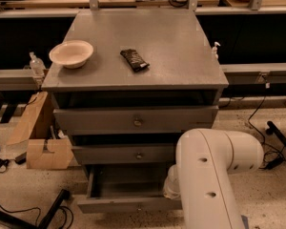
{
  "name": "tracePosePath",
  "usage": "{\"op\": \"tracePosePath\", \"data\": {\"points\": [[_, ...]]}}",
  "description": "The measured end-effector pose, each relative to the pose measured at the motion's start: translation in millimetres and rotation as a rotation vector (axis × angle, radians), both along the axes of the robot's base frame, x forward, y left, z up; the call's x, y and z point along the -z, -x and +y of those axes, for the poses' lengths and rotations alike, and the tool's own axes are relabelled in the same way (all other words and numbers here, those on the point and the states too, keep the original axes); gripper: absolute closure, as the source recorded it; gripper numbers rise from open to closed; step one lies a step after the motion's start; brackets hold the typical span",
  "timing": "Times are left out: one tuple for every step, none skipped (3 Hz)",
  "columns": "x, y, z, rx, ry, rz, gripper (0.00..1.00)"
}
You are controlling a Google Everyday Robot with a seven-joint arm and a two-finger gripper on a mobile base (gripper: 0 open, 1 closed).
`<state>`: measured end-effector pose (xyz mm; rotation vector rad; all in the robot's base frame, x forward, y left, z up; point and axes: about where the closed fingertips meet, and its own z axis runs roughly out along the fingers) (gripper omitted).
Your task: Open bottom drawer
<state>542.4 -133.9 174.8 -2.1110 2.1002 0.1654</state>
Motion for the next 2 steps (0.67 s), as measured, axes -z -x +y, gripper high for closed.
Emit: {"op": "tracePosePath", "data": {"points": [[0.0,0.0,0.0,0.000,0.000,0.000,0.86],[0.1,0.1,0.0,0.000,0.000,0.000,0.55]]}}
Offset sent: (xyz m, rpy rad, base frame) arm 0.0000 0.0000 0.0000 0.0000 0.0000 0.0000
